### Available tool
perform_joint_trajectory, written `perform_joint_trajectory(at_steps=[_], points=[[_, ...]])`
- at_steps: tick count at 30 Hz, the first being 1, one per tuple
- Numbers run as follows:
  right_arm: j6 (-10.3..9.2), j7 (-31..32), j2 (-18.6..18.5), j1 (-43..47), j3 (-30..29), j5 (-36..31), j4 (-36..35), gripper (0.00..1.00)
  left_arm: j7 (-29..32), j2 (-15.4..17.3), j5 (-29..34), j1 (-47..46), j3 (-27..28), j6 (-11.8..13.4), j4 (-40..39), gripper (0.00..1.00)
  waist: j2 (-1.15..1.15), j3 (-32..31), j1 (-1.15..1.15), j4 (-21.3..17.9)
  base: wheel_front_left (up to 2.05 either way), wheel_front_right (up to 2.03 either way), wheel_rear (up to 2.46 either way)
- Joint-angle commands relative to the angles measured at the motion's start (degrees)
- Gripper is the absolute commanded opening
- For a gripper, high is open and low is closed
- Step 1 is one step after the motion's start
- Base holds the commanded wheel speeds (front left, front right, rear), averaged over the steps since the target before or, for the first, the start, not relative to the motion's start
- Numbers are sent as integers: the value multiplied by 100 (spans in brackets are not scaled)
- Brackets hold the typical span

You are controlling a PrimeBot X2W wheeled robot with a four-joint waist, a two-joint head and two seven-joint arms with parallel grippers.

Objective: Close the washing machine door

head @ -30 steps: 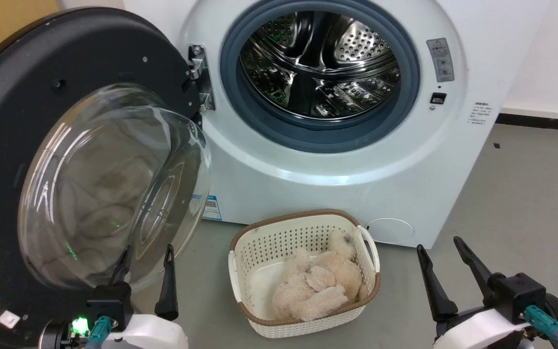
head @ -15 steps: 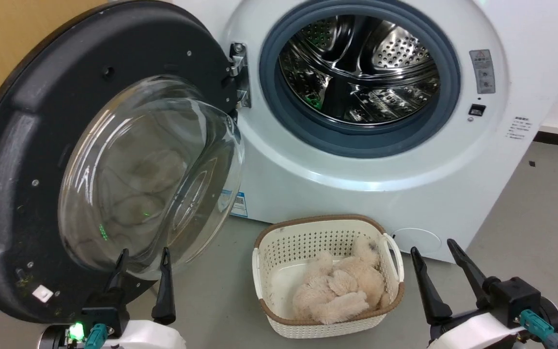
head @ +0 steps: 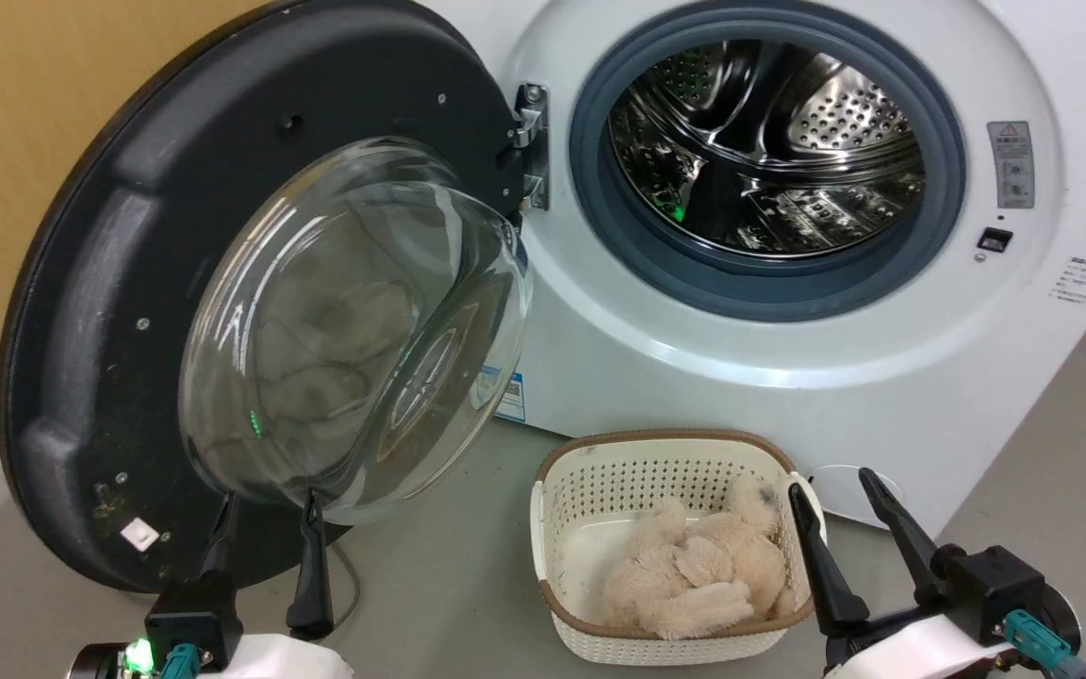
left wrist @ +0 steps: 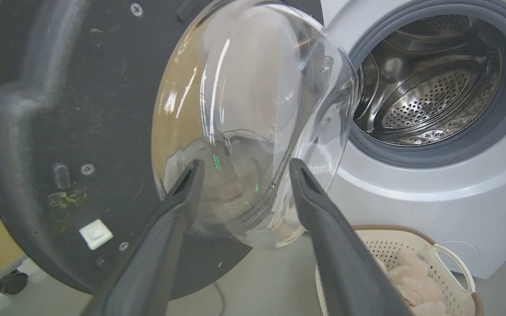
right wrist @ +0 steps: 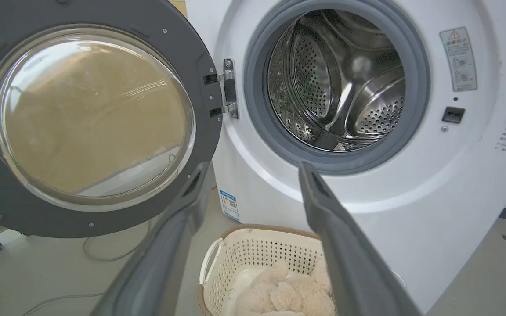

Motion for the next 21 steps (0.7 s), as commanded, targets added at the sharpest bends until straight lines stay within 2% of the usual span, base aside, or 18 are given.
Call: perform_joint_trajectory(at_steps=[1,21], points=[[3,-46,16,70,27,35,27,100,-49,1,-31,79,17,8,6,100,0,-8,0,42,0,0,0],[4,-284,-6,63,271,222,164,100,-289,1,-87,225,129,50,-57,100,0,-36,0,565,0,0,0]])
